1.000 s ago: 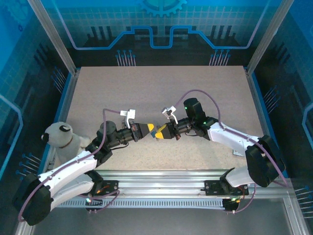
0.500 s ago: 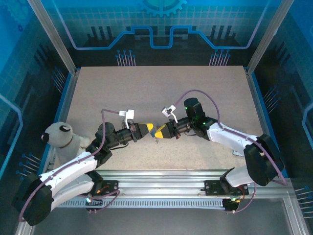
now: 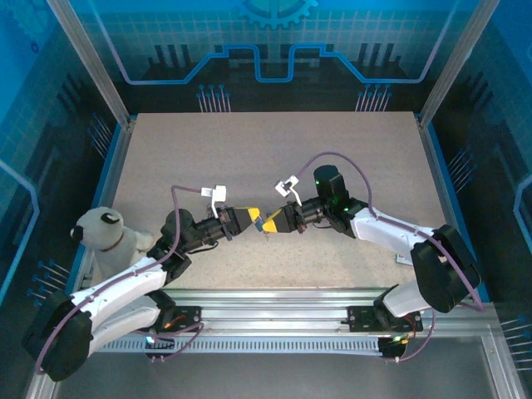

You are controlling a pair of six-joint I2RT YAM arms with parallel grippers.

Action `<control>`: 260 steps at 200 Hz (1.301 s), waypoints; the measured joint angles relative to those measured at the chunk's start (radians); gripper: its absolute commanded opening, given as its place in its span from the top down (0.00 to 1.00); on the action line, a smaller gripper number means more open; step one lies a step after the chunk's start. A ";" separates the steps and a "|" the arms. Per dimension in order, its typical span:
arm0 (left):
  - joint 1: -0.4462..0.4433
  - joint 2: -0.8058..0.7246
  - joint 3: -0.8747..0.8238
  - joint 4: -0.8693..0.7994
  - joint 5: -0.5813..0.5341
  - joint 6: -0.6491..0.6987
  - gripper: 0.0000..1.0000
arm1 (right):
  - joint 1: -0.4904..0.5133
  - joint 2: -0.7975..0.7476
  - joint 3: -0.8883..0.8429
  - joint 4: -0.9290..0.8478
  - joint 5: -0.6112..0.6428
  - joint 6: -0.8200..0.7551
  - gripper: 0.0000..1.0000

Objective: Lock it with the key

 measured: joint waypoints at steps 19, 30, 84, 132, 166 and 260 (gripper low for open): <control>0.000 0.008 -0.003 0.018 0.000 -0.008 1.00 | -0.002 0.002 0.000 0.011 -0.003 0.020 1.00; 0.001 0.013 -0.005 0.027 0.000 -0.016 1.00 | -0.003 0.002 0.000 0.013 -0.002 0.031 1.00; 0.010 0.042 -0.019 0.080 -0.004 -0.032 1.00 | -0.009 0.034 0.000 0.079 -0.010 0.115 1.00; 0.013 0.051 -0.021 0.116 -0.015 -0.048 1.00 | -0.026 0.063 0.001 0.193 -0.048 0.221 1.00; 0.013 0.073 -0.021 0.154 -0.019 -0.053 1.00 | -0.038 0.082 0.005 0.248 -0.074 0.283 1.00; 0.014 0.105 -0.021 0.219 -0.052 -0.075 1.00 | -0.065 0.098 0.071 0.169 -0.078 0.269 1.00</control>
